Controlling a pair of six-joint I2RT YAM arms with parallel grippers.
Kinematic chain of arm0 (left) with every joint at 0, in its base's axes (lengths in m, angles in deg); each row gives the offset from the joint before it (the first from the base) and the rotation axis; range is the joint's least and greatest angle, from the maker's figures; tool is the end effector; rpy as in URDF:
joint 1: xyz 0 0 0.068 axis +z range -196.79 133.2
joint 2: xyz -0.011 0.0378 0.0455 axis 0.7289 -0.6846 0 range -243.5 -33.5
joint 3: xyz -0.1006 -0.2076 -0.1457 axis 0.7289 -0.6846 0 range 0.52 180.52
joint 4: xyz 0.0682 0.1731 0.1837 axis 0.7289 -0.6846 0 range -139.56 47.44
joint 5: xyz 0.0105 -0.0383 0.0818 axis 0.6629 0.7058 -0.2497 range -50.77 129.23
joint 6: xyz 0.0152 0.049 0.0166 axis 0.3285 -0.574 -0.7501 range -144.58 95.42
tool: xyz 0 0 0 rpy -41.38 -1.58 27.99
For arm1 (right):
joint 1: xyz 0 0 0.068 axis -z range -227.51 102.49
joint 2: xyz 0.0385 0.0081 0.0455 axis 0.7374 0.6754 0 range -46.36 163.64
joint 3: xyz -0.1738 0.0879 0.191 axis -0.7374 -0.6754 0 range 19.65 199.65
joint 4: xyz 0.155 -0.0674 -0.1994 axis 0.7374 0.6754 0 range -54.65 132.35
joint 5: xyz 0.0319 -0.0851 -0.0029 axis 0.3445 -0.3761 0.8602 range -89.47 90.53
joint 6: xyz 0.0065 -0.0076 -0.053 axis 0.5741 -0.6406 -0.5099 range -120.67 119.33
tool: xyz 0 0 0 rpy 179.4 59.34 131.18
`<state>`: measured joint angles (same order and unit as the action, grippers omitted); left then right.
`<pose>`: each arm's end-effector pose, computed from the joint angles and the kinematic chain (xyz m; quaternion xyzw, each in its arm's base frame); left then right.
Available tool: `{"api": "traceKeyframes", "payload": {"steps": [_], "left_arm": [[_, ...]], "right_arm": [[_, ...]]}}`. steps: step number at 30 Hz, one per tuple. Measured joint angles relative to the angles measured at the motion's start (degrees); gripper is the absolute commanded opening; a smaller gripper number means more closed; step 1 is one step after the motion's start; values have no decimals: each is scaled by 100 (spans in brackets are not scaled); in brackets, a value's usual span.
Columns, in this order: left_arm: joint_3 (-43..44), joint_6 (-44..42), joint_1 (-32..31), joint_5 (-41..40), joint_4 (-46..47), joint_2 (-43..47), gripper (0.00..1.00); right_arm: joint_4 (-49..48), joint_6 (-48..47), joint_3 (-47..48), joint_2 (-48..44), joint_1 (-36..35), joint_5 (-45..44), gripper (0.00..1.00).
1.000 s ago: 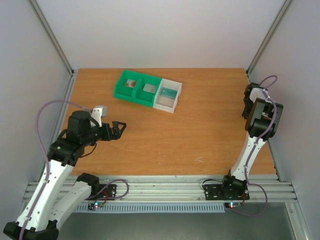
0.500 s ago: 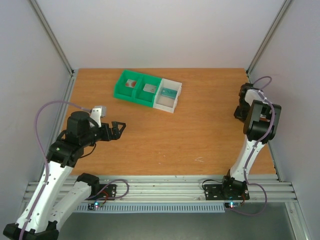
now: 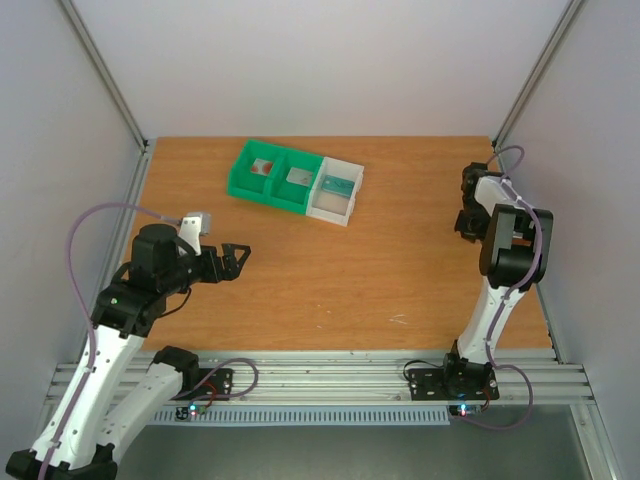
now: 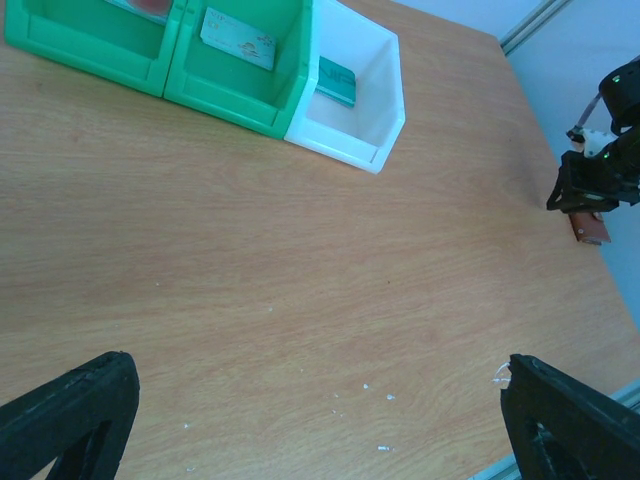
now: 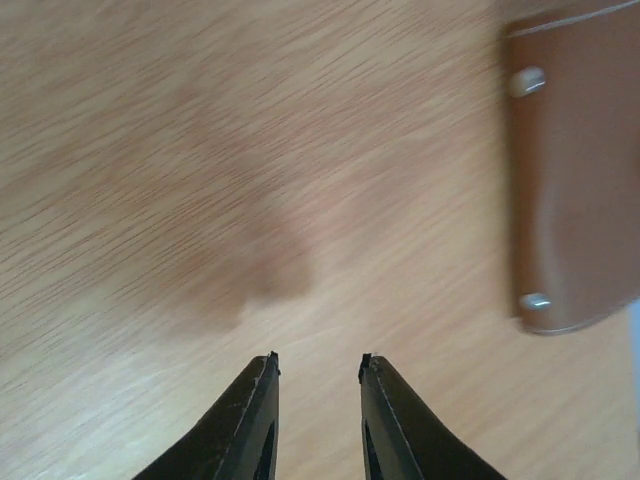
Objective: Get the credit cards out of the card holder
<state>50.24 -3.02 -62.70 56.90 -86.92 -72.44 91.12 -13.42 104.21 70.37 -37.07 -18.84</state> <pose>0.1259 -0.0471 0.3245 0.0296 0.8733 -0.2782 0.3989 0.3734 -0.0810 0.1621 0.0169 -0.9855 0.1683 0.0165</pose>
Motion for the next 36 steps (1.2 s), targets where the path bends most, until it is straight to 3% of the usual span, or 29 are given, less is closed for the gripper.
{"api": "traceKeyframes", "payload": {"steps": [5, 14, 36], "left_arm": [[0, 2, 0, 0, 0, 33, 99], [0, 0, 0, -17, -2, 35, 99], [0, -24, 0, -157, -2, -17, 99]], "right_arm": [[122, 129, 293, 0, 254, -509, 35], [116, 332, 723, 31, 866, -573, 54], [282, 212, 1921, 1377, 970, -695, 54]]}}
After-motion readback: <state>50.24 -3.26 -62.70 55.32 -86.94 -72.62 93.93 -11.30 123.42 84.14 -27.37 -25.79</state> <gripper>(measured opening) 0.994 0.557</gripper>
